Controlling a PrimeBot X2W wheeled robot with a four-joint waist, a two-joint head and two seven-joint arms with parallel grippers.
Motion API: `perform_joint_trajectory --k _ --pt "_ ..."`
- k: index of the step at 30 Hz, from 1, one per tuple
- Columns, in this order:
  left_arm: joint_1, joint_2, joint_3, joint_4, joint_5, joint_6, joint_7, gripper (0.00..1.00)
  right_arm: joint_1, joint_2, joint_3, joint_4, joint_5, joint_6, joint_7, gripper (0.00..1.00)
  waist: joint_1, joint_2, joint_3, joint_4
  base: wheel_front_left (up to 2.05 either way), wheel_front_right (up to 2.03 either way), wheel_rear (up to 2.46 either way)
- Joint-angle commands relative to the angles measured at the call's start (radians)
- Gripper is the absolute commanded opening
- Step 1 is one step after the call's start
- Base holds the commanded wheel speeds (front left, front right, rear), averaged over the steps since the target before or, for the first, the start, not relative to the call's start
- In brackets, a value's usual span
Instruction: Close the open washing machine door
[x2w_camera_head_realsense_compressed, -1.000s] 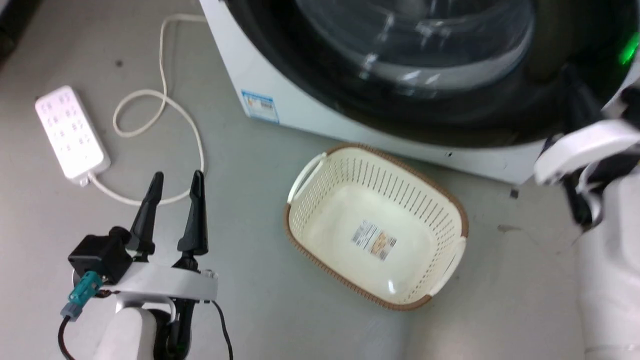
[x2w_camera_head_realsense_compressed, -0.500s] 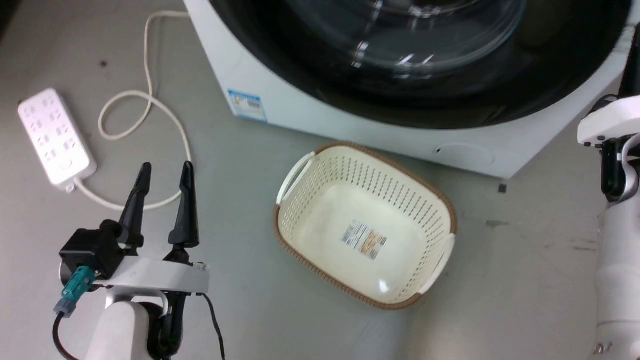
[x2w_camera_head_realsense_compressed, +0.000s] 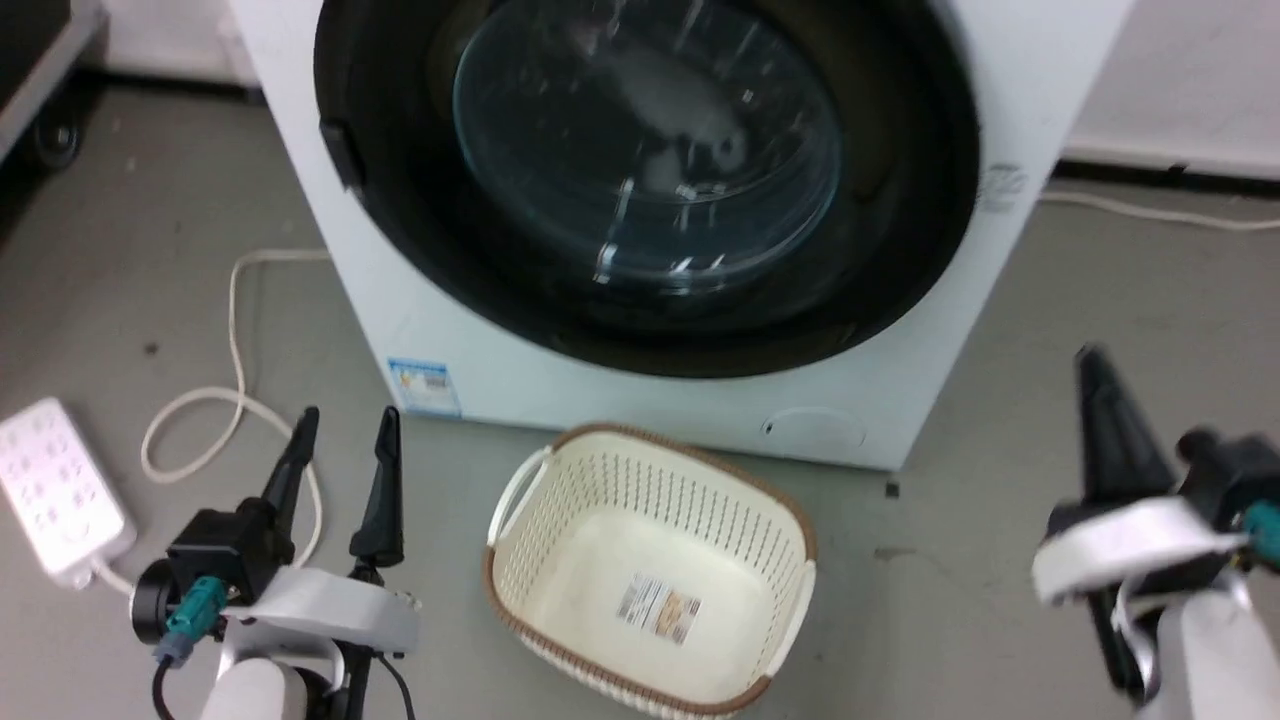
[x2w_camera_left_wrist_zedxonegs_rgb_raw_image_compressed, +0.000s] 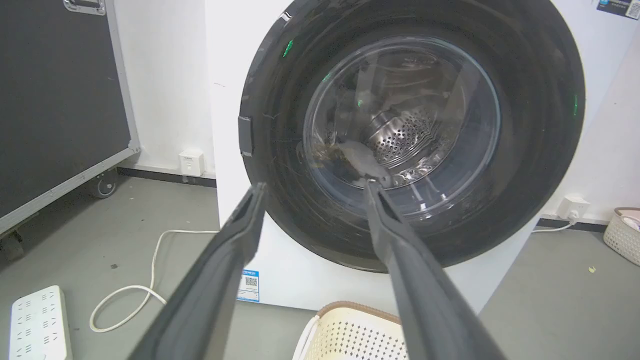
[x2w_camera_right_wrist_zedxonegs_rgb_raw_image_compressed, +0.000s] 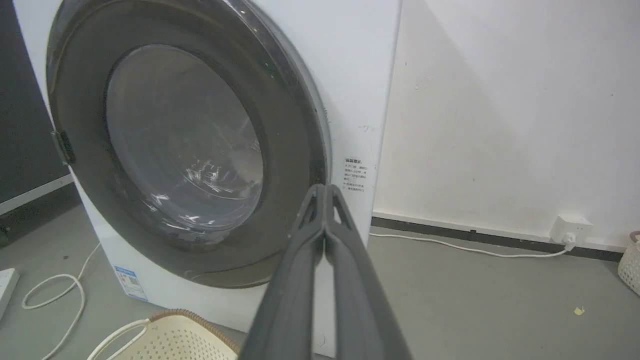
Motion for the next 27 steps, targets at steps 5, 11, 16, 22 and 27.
perform_joint_trajectory --k 5,11,16,22,27 --pt "0.028 0.004 -0.013 0.03 0.006 0.015 0.03 1.0 0.155 0.003 0.047 -0.106 0.005 -0.001 0.031 0.0 0.0004 -0.0001 -0.083 -0.045 0.0 0.0 0.0" --pt "0.038 0.007 -0.07 0.045 0.026 0.01 0.077 1.0 0.275 0.003 0.051 -0.185 0.035 -0.001 0.078 0.0 0.0004 -0.0001 -0.095 -0.03 0.0 0.0 0.0" --pt "0.046 0.005 -0.083 0.052 0.022 0.013 0.087 1.0 0.333 0.003 0.035 -0.21 0.07 -0.001 0.11 0.91 0.0004 -0.0001 -0.098 -0.013 0.0 0.0 0.0" --pt "0.051 0.005 -0.075 0.057 0.005 0.02 0.082 1.0 0.357 0.003 0.031 -0.209 0.103 -0.001 0.132 1.0 0.0004 -0.0001 -0.102 -0.006 0.0 0.0 0.0" --pt "0.053 0.007 -0.074 0.06 -0.01 0.02 0.084 1.0 0.362 0.003 0.045 -0.204 0.113 -0.001 0.143 1.0 0.0004 -0.0001 -0.102 -0.01 0.0 0.0 0.0"
